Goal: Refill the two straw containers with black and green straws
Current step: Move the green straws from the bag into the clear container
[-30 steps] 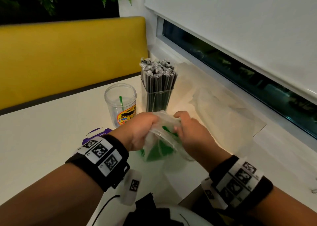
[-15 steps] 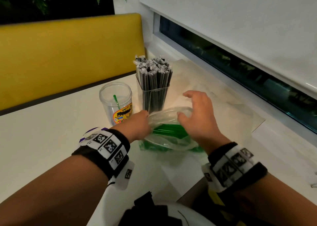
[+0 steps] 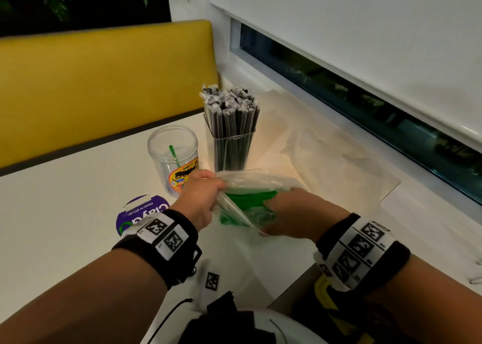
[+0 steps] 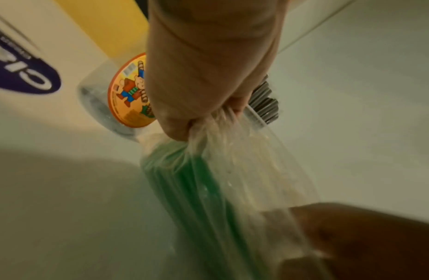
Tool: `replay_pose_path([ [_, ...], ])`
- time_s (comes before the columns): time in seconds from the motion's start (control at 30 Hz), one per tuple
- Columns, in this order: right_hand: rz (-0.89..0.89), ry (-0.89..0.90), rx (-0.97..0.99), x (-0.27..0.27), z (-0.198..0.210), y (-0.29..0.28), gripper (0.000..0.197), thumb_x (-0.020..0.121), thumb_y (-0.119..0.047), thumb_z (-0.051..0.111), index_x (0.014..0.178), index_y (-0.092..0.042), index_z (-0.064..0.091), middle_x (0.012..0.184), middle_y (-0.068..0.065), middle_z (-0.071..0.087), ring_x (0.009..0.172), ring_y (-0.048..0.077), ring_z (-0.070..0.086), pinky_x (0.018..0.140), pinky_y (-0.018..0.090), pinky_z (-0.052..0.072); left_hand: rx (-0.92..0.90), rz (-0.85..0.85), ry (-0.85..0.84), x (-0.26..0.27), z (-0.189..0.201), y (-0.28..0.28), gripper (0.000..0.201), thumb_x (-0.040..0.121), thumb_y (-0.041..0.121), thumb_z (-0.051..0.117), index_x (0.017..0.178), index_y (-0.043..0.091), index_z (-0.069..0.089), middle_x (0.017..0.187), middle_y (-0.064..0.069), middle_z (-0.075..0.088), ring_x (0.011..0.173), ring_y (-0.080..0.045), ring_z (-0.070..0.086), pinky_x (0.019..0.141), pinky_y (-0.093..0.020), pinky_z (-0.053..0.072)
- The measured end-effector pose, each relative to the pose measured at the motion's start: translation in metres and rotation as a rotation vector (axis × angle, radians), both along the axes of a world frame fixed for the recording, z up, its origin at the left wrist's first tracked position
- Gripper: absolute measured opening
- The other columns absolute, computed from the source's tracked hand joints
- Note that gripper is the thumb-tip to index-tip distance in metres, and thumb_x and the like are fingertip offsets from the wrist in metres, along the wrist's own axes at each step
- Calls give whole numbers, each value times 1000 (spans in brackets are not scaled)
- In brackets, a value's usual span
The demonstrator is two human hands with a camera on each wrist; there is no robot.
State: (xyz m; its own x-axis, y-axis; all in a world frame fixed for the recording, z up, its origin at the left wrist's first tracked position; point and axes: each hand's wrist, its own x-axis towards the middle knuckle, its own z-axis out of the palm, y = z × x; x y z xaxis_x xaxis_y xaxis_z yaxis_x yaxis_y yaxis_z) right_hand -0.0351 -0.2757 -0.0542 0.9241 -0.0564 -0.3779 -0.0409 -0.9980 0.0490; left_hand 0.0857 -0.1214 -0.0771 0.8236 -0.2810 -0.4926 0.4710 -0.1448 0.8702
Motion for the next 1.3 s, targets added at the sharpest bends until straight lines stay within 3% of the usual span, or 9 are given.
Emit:
replay_pose_path([
  [0.1, 94, 86, -45, 4, 2, 4, 40, 101, -41, 35, 105, -14, 65, 92, 2, 64, 86, 23, 60, 89, 34, 44, 259, -208, -370, 1, -8, 9, 23, 79, -2, 63, 89, 14, 50, 84, -6, 53, 65, -18, 48, 49, -28, 41],
  [0.2, 5, -28, 119, 25, -8, 16, 24, 100, -17, 43, 106, -7, 64, 100, 9, 63, 85, 21, 54, 77, 31, 40, 377, -442, -308, 5, -13, 15, 43, 71, -8, 65, 103, 17, 52, 103, -12, 57, 84, -28, 61, 59, -35, 52],
  [0.33, -101, -88, 214, 47, -41, 40, 32, 84, -36, 66, 109, -15, 65, 101, 3, 65, 92, 22, 62, 84, 34, 52, 429, -695, -256, 7, -12, 19, 95, 64, -7, 68, 145, 31, 37, 139, -19, 41, 109, -38, 59, 83, -47, 60],
  [0.43, -42, -116, 117, 48, -64, 52, 37, 87, -40, 62, 116, -16, 63, 113, 7, 63, 104, 28, 61, 89, 41, 51, 596, -966, -480, 4, -2, 16, 89, 79, -5, 63, 155, 23, 25, 155, -11, 30, 143, -37, 27, 117, -43, 31],
  [0.5, -54, -177, 166, 48, -71, 55, 36, 95, -43, 49, 117, -17, 60, 115, 7, 63, 106, 27, 60, 93, 42, 50, 699, -1077, -559, 5, 2, 15, 70, 85, 0, 59, 149, 18, 36, 145, -5, 41, 142, -24, 27, 117, -33, 21],
  [0.73, -41, -267, 190, 51, -58, 56, 40, 104, -37, 35, 114, -11, 63, 112, 8, 67, 102, 26, 62, 97, 38, 48, 862, -1005, -471, 27, 4, 6, 27, 86, 7, 55, 110, -2, 63, 115, -21, 63, 99, -33, 66, 79, -37, 56],
  [0.97, -99, -256, 390, 38, -21, 45, 18, 99, -36, 48, 106, -25, 60, 109, -4, 65, 97, 16, 59, 80, 25, 41, 575, -724, -141, 50, -8, 18, 29, 89, 2, 49, 112, 7, 66, 96, -18, 64, 84, -29, 58, 75, -39, 51],
  [1.1, -59, -296, 569, 29, 16, 47, 8, 90, -27, 64, 98, -27, 62, 89, -11, 64, 79, 9, 58, 68, 23, 44, 534, -696, -233, 53, -20, 28, 16, 87, 17, 63, 101, 14, 71, 106, -18, 72, 100, -37, 69, 92, -50, 57],
  [1.3, -329, -374, 1063, 22, 76, 42, 28, 86, -20, 72, 111, -27, 60, 93, -4, 67, 80, 8, 69, 68, 23, 61, 229, -764, -41, 43, -7, 77, 89, 50, 74, 80, 125, 29, 62, 128, 4, 65, 125, -17, 54, 115, -40, 32],
])
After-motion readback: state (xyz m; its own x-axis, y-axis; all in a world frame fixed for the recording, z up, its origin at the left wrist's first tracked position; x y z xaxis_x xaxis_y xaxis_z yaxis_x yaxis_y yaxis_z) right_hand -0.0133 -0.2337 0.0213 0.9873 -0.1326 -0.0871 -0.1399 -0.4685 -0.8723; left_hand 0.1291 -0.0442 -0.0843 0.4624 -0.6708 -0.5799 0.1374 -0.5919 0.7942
